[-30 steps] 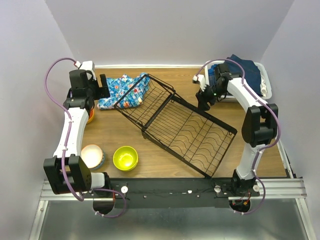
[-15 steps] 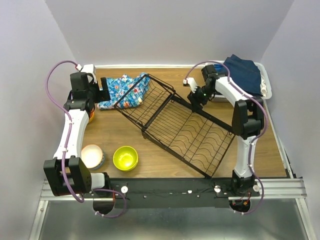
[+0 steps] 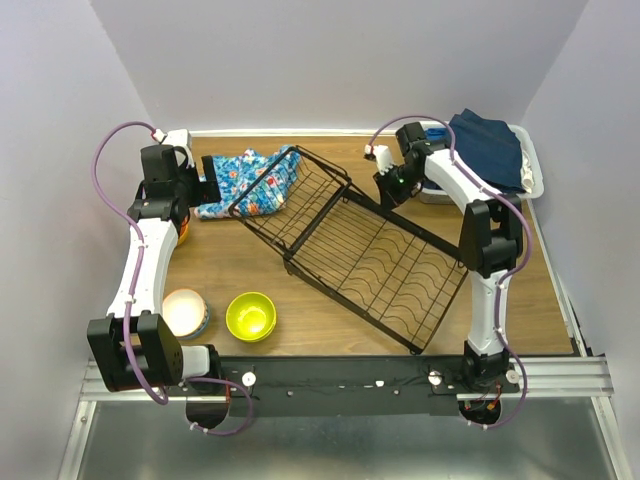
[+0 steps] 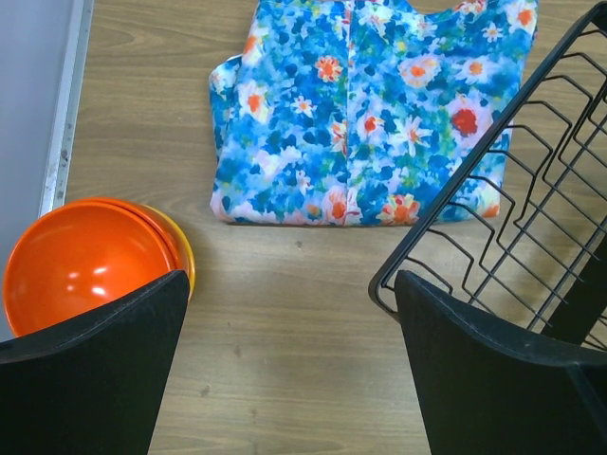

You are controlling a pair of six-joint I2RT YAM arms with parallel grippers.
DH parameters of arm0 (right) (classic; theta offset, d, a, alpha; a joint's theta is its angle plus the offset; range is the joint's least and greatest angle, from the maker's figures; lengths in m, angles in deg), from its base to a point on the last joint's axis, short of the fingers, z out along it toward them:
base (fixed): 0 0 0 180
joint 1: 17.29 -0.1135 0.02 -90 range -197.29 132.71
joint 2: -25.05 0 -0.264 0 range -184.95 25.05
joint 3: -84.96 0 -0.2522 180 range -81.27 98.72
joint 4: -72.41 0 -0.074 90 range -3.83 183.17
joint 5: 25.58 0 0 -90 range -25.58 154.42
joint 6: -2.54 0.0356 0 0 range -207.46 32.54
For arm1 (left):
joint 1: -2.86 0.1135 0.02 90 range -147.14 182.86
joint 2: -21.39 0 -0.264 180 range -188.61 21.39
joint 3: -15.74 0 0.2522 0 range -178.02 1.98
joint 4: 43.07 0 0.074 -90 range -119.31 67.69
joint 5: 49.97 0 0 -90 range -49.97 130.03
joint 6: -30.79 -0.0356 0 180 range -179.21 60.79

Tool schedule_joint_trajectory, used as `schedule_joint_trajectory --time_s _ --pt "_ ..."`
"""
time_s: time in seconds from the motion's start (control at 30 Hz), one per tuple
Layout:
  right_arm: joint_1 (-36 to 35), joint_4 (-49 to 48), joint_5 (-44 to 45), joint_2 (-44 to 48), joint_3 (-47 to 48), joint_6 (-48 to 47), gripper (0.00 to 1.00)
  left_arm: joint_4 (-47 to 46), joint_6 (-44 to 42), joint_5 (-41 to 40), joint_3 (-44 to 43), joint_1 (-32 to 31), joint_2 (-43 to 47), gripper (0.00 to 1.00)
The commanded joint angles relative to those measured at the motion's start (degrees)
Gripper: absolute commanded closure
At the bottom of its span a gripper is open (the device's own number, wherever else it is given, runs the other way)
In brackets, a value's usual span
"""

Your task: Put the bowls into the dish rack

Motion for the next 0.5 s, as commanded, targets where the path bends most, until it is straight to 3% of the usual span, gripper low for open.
schedule_joint_trajectory --time_s 0.0,0.17,0.47 --pt "0.78 -7.35 6.37 2.80 0.12 5.95 0.98 0.01 -0.96 -0.54 -0.49 0.02 -0.65 0.01" --pt "0.78 -7.35 7.00 5.09 -2.87 9.90 0.99 -0.61 -0.35 -0.18 0.21 -0.07 -0.38 0.01" --pt "0.79 -11.39 9.45 5.71 -2.35 25.10 0.99 0.27 -0.96 -0.54 1.52 -0.07 2.07 0.01"
